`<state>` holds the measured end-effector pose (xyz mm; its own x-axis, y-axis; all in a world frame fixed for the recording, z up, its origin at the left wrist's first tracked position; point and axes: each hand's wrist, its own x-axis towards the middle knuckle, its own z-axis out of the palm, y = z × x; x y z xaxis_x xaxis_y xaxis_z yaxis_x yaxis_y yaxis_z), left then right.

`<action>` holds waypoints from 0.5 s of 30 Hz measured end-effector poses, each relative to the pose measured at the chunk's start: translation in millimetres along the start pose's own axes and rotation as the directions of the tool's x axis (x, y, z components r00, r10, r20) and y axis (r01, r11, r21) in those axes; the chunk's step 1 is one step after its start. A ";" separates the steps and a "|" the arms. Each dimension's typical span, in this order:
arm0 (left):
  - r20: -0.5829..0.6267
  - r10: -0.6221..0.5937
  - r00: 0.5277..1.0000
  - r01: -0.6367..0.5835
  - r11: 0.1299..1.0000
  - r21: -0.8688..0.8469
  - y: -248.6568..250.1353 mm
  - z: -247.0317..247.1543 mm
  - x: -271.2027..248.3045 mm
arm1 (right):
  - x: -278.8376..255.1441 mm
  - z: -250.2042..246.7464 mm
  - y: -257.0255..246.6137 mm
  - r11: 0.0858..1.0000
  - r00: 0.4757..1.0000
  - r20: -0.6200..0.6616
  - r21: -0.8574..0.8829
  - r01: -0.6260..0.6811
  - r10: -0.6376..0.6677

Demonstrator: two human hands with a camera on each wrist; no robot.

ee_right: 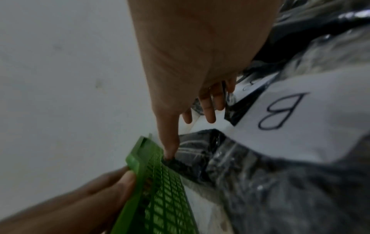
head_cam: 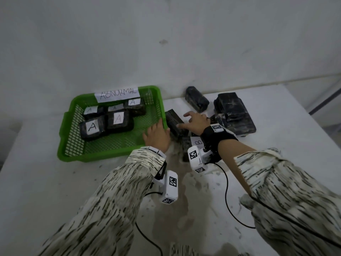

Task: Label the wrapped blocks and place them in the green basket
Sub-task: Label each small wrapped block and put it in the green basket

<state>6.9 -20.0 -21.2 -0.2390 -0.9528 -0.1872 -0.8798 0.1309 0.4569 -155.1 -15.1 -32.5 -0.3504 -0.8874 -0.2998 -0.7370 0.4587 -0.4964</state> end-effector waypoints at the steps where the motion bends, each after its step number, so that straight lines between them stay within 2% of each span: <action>1: 0.008 0.000 1.000 0.000 1.000 0.003 -0.2 -0.6 -0.2 | 0.4 5.1 -4.0 0.999 1.000 0.022 -0.028 0.021 -0.020; 4: 0.033 0.001 0.999 0.000 1.000 -0.017 -1.5 -2.2 0.3 | 2.5 23.8 -14.1 0.995 0.997 0.044 -0.077 0.062 -0.059; 8: 0.062 0.000 0.998 0.002 0.999 -0.032 -4.7 -5.2 3.1 | 1.6 30.3 -19.5 0.997 1.000 -0.012 -0.071 0.025 -0.026; 9: 0.082 -0.001 0.997 0.005 0.999 -0.040 -5.1 -6.9 3.5 | 1.3 28.1 -18.9 1.000 1.000 -0.016 -0.024 0.002 -0.003; 11: 0.115 -0.003 0.993 0.010 0.998 -0.067 -7.4 -10.1 5.6 | -2.0 20.8 -17.0 0.979 0.998 -0.041 0.200 -0.039 0.049; 12: 0.114 -0.005 0.993 0.015 0.996 -0.085 -9.2 -11.2 6.7 | -4.6 17.6 -15.8 0.927 0.994 -0.074 0.373 -0.050 0.084; 13: 0.100 -0.005 0.995 0.016 0.994 -0.107 -11.5 -12.1 7.2 | -9.1 15.2 -15.8 0.829 0.985 -0.089 0.555 -0.075 0.148; 15: 0.050 0.004 0.999 0.004 0.986 -0.165 -14.3 -13.8 6.0 | -20.7 12.6 -14.4 0.521 0.966 -0.053 0.849 -0.089 0.252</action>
<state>23.7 -31.3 -16.9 -0.2627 -0.9374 -0.2287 -0.8013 0.0800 0.5929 -130.0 -2.8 -29.4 -0.5550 -0.7444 -0.3712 0.1376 0.3579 -0.9236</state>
